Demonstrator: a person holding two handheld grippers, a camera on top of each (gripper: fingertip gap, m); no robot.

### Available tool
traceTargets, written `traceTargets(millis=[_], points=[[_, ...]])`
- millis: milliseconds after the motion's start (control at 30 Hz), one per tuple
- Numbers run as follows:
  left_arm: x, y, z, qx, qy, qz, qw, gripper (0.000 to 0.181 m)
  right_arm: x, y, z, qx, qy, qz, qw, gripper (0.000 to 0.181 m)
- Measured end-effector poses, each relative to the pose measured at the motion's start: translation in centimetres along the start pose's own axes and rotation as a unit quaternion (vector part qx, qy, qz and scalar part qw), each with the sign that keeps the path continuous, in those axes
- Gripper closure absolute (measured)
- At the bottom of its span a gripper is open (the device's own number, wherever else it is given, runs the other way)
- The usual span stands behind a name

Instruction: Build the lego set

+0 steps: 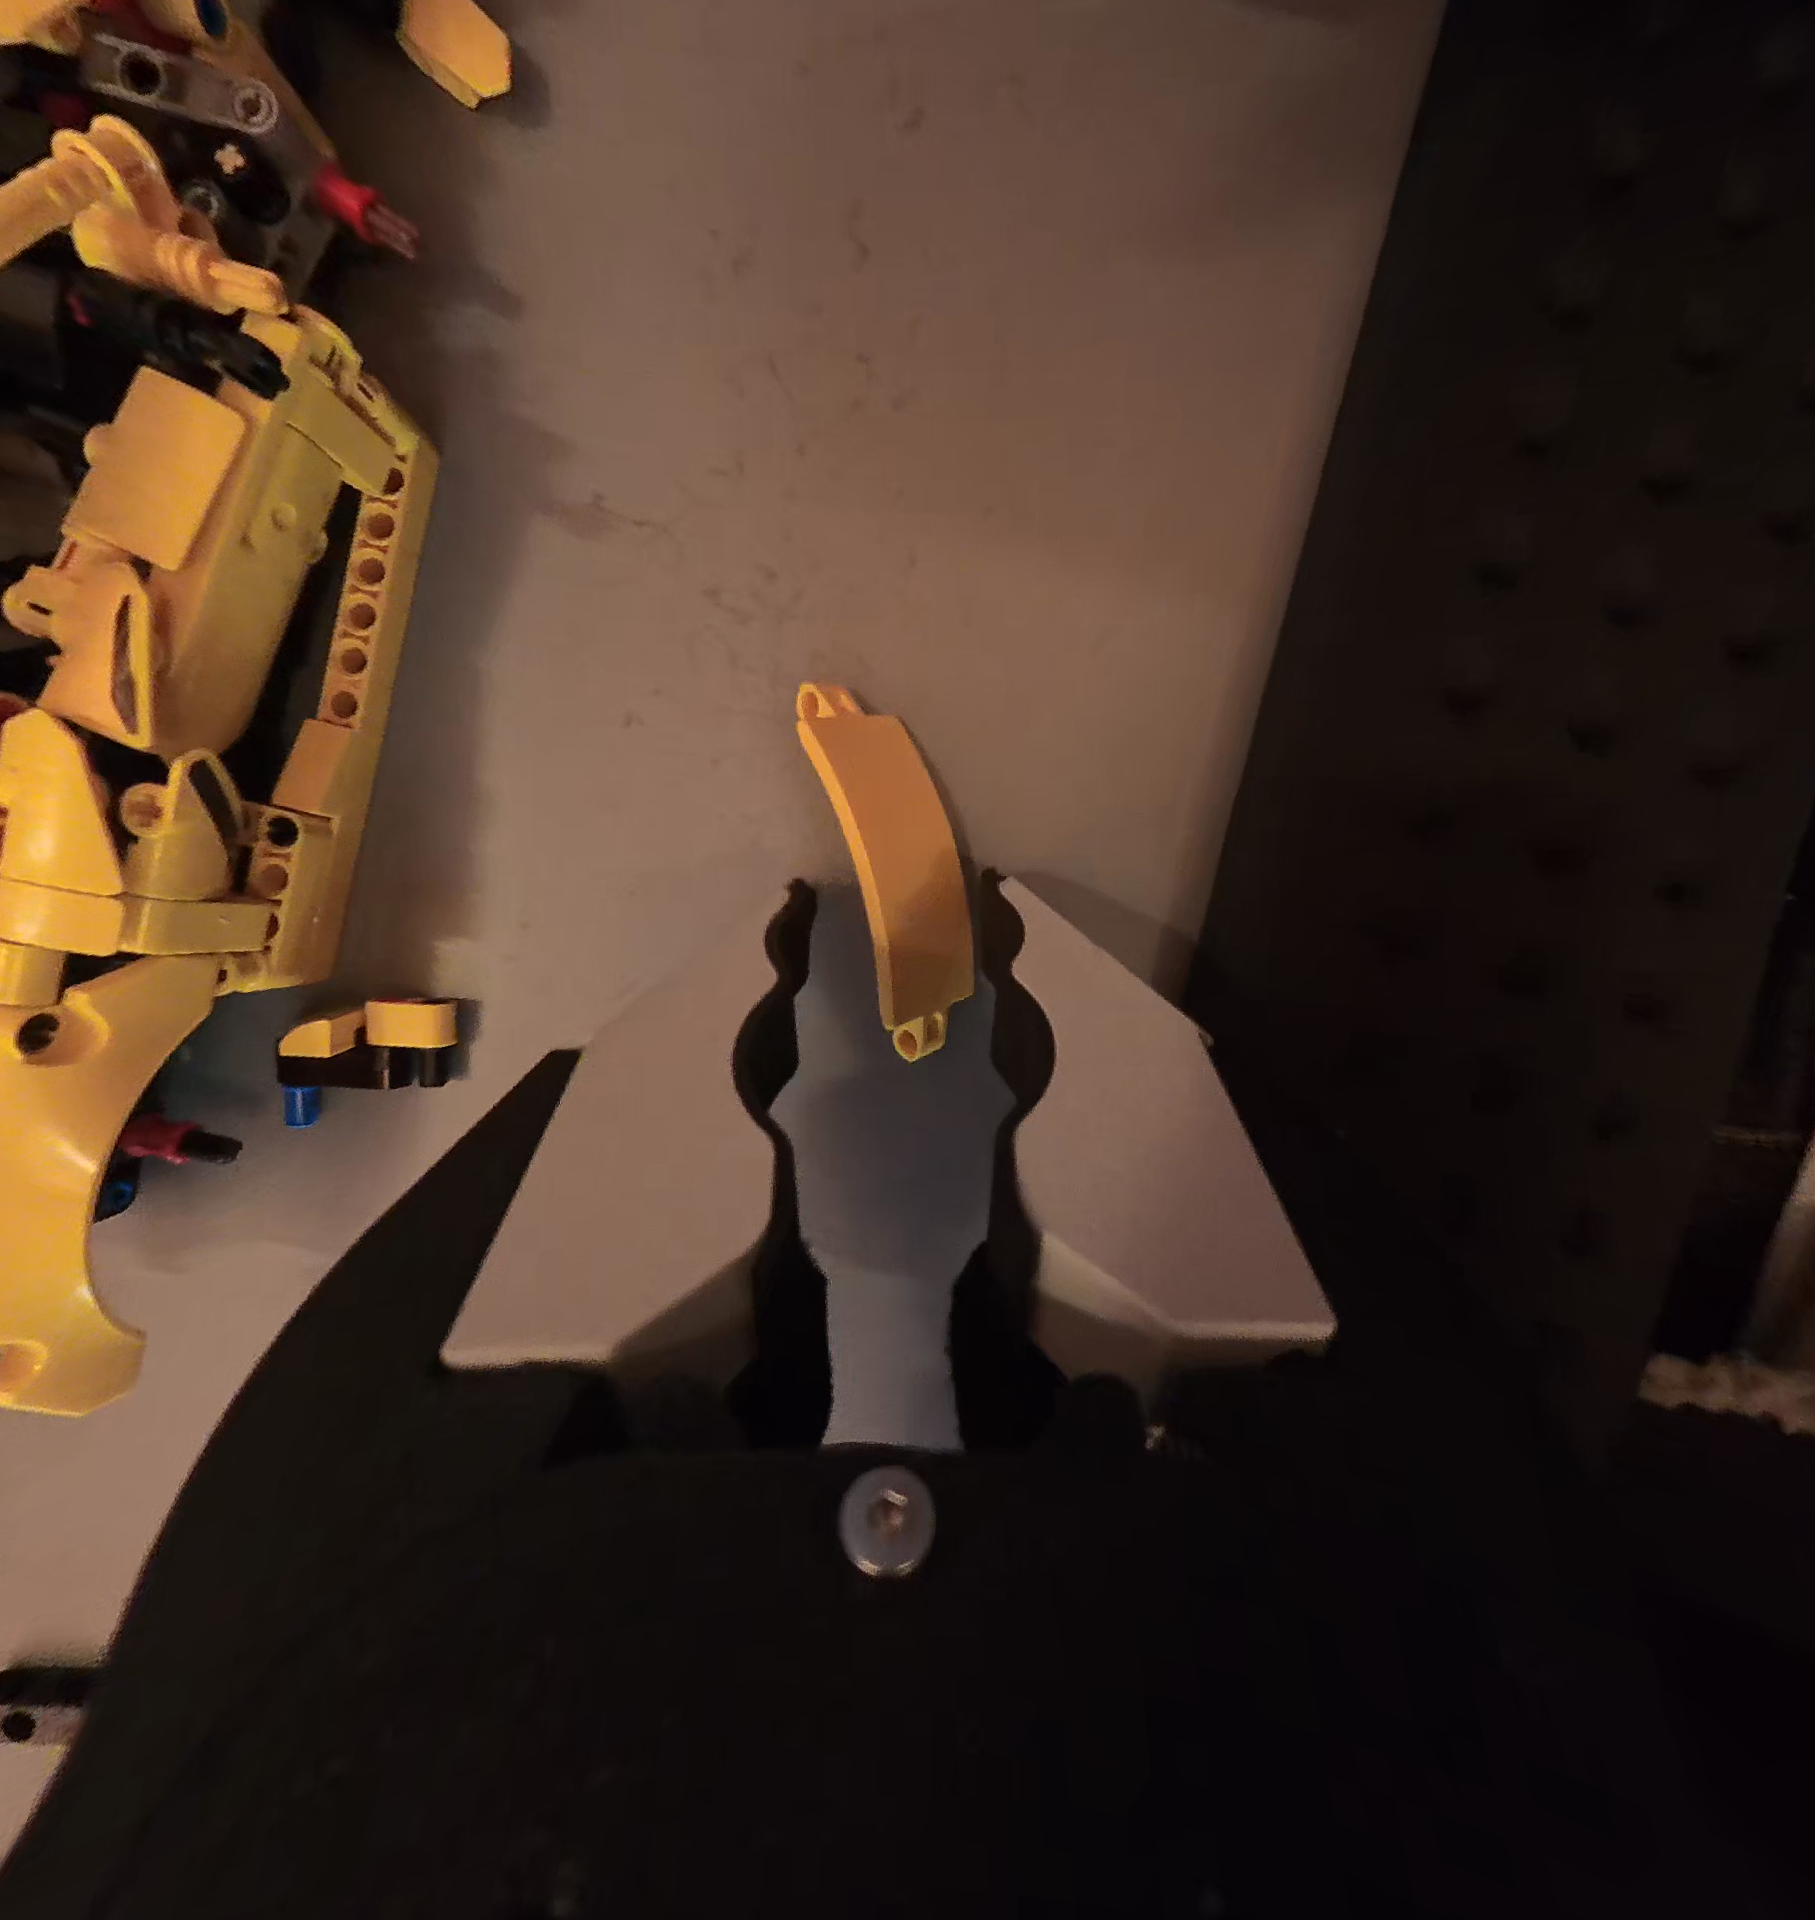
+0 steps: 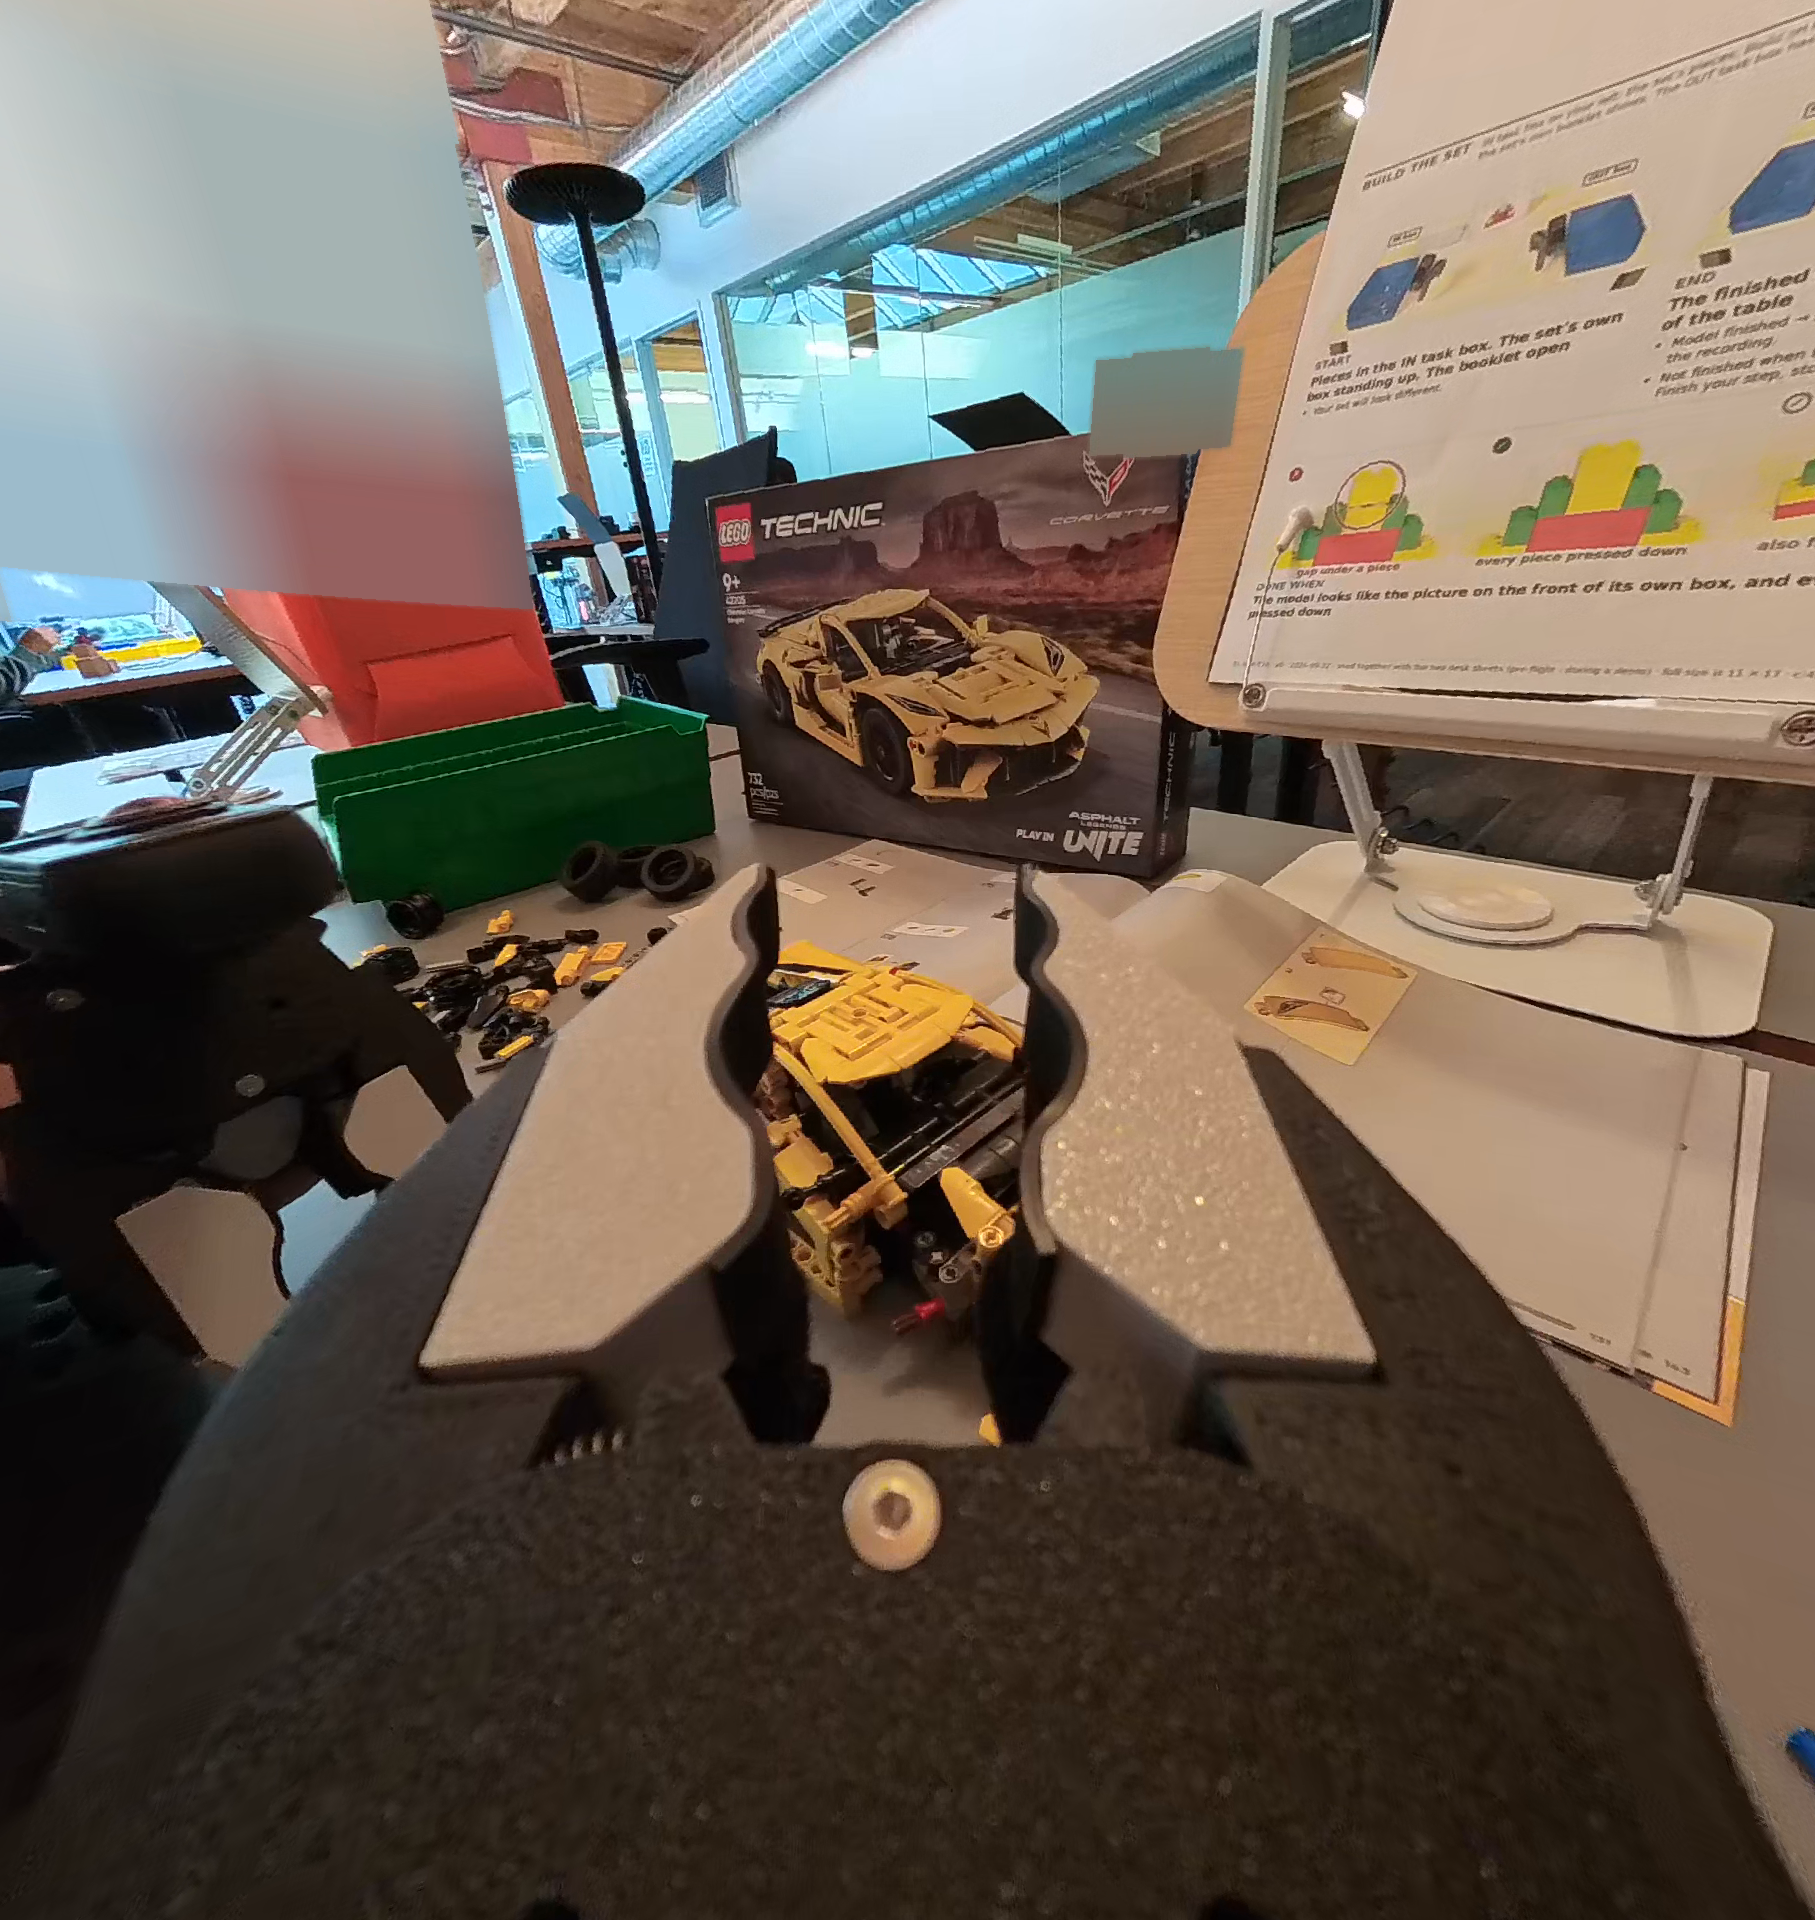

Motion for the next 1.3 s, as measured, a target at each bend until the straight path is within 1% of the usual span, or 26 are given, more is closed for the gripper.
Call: traceTargets(millis=[100,167,267,433,500,600,700,833,1000,1100,1167,1233,1300], points=[[0.0,0.5,0.1,0.016,-0.004,0.003,1.000,0.147,-0.1,0.0,0.0,0.001,0.002,-0.002,1.000,0.138],[0.2,0.7,0.4,0.019,-0.019,0.008,1.000,0.147,-0.1,0.0,0.0,0.003,0.004,-0.003,1.000,0.139],[0.6,1.1,1.3,0.024,-0.056,0.019,0.998,0.147,-0.2,0.1,0.0,0.003,0.005,-0.005,1.000,0.139],[1.1,1.6,2.6,0.014,-0.119,0.064,0.991,0.147,-0.2,0.1,-0.1,0.004,0.005,-0.010,1.000,0.140],[0.6,1.9,2.4,0.004,-0.114,0.076,0.991,0.147,-0.2,0.1,-0.1,0.004,0.005,-0.010,1.000,0.140],[-0.2,2.5,2.0,0.014,-0.110,0.080,0.991,0.147,-0.3,0.1,-0.1,0.004,0.006,-0.010,1.000,0.140],[-0.4,3.1,2.1,0.016,-0.121,0.100,0.988,0.147,-0.3,0.0,-0.1,0.004,0.008,-0.012,1.000,0.141],[-1.0,3.6,1.9,0.026,-0.112,0.102,0.988,0.147,-0.4,0.1,-0.1,0.005,0.009,-0.014,1.000,0.141],[-0.7,3.4,2.1,0.023,-0.124,0.102,0.987,0.147,-0.5,0.1,-0.1,0.005,0.011,-0.016,1.000,0.141],[-0.6,3.3,3.3,0.030,-0.136,0.106,0.985,0.147,-0.5,0.1,-0.1,0.006,0.013,-0.016,1.000,0.142],[-0.8,3.2,4.7,0.052,-0.157,0.107,0.980,0.147,-0.6,0.0,-0.1,0.006,0.016,-0.016,1.000,0.142],[-1.3,3.1,7.0,0.089,-0.201,0.122,0.968,0.147,-0.6,0.1,-0.1,0.007,0.016,-0.021,1.000,0.142],[-2.5,3.2,10.1,0.133,-0.251,0.155,0.946,0.148,-0.4,0.2,-0.1,0.011,0.013,-0.025,1.000,0.142]])
Point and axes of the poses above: each gripper's, where its closed fingertips meet, z back along the fingers, x out of its top, y = z × x across the jaws, the point moved 5 cm from there along z, back along the fingers, and after that the axes turned 15 degrees about -y, right-handed, at the moved point
